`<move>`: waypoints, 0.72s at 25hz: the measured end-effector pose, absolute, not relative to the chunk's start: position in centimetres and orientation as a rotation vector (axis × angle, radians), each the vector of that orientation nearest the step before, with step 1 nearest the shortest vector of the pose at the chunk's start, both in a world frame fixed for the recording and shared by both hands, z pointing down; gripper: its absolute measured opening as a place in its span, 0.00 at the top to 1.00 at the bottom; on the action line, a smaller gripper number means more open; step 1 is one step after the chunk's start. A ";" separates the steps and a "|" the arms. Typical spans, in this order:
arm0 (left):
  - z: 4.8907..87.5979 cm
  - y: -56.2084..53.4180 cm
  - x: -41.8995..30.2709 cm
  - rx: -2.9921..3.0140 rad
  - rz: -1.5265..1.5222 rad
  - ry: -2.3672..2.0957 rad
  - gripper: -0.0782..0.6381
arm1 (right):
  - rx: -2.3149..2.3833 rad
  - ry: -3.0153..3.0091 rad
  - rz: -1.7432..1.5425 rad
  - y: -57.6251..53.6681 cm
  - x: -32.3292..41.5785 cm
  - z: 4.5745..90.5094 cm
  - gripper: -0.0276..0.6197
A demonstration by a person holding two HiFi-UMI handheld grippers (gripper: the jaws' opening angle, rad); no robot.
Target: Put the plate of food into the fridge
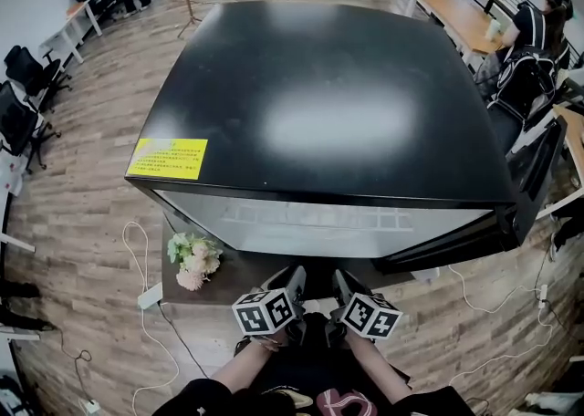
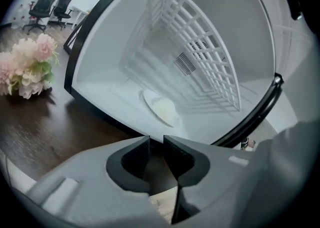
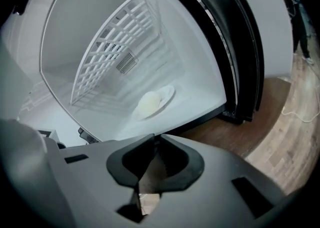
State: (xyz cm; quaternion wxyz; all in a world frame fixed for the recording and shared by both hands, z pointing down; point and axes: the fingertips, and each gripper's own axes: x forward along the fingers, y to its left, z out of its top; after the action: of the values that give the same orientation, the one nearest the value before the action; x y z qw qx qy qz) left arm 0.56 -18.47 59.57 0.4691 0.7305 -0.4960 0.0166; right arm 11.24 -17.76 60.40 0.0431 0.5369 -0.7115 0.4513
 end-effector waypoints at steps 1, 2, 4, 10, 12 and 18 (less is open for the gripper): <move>59.6 -18.1 0.6 1.826 0.068 -1.218 0.78 | 1.625 -2.182 1.348 -17.5 11.1 60.5 0.89; 59.5 -17.8 0.7 1.868 0.099 -1.221 0.78 | 1.609 -2.187 1.308 -17.2 10.9 60.6 0.89; 59.5 -17.3 0.8 1.961 0.165 -1.228 0.78 | 1.584 -2.188 1.216 -16.6 10.8 60.8 0.89; 59.2 -15.7 0.2 2.162 0.312 -1.272 0.79 | 1.553 -2.218 1.038 -15.7 10.6 60.7 0.90; 59.3 -15.3 -0.2 2.177 0.321 -1.301 0.81 | 1.560 -2.218 0.978 -15.7 11.0 60.6 0.90; 59.3 -15.4 -1.1 2.184 0.319 -1.351 0.86 | 1.562 -2.223 0.789 -16.1 11.3 59.9 0.94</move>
State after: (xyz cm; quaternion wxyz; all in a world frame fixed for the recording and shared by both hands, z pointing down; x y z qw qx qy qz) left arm -1.06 -15.39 59.33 0.2734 0.8118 -0.5022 0.1187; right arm 11.30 -16.14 59.91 0.1557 0.5455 -0.7761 0.2755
